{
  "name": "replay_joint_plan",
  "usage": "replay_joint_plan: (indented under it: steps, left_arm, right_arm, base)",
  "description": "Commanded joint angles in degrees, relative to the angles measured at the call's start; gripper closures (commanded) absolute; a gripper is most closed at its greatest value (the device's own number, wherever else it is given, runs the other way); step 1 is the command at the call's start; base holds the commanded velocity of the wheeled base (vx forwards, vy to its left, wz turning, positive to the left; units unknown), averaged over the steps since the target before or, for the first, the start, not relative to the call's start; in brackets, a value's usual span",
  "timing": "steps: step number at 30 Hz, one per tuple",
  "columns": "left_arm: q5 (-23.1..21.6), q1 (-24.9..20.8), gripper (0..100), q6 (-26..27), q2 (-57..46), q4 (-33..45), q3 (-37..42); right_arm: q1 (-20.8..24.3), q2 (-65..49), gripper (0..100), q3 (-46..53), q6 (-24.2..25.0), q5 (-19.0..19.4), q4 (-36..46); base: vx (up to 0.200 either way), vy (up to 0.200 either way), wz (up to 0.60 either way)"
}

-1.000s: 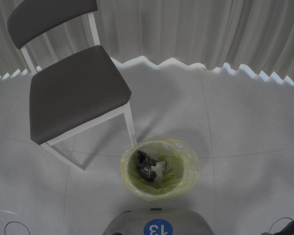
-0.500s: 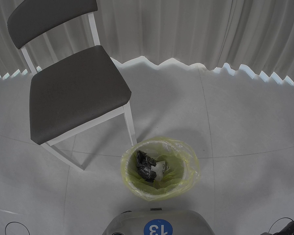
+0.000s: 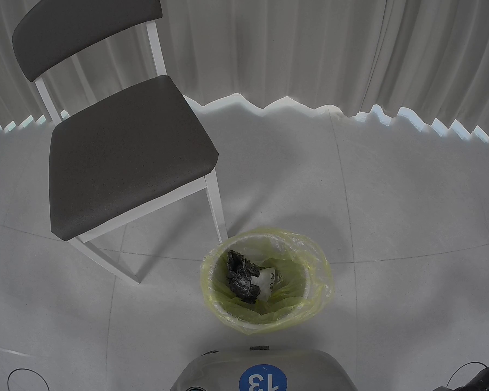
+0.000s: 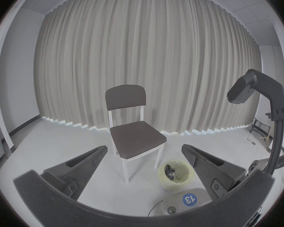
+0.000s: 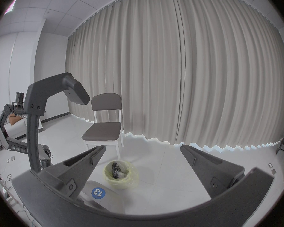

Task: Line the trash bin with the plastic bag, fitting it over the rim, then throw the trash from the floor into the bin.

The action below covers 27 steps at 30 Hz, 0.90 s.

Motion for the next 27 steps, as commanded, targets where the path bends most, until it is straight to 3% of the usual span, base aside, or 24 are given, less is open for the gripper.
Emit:
replay_joint_plan:
  steps: [1,2,9,14,21,25,27]
  left_arm:
    - [-0.2,0.1,0,0.5,-0.7,-13.9,15.9]
    - [-0.3,0.0,0,0.6,-0.7,-15.4,20.5]
    - [-0.1,0.0,0,0.6,-0.8,-19.0,30.8]
    - [-0.2,0.0,0,2.0,-0.8,-28.4,42.0]
    - [-1.2,0.0,0,6.4,-0.8,-30.1,44.2]
    - [-6.3,0.0,0,9.6,-0.7,-28.9,43.9]
    - [-6.0,0.0,0,9.3,-0.5,-28.0,43.5]
  right_arm:
    - [-0.2,-0.3,0,2.4,0.1,0.0,-1.4]
    - [-0.3,-0.5,0,3.9,0.1,0.0,-3.7]
    - [-1.0,-1.0,0,5.5,0.1,0.1,-5.4]
    - [-1.0,-1.5,0,5.8,0.1,0.1,-5.3]
    - [-1.0,-2.7,0,8.3,0.1,0.1,-5.4]
    - [-1.2,-3.5,0,10.3,0.1,0.1,-5.7]
    - [-1.3,-4.3,0,11.4,0.1,0.1,-6.2]
  base:
    - [0.0,0.0,0.0]
    - [0.0,0.0,0.0]
    - [0.0,0.0,0.0]
    - [0.0,0.0,0.0]
    - [0.0,0.0,0.0]
    - [0.0,0.0,0.0]
    - [0.0,0.0,0.0]
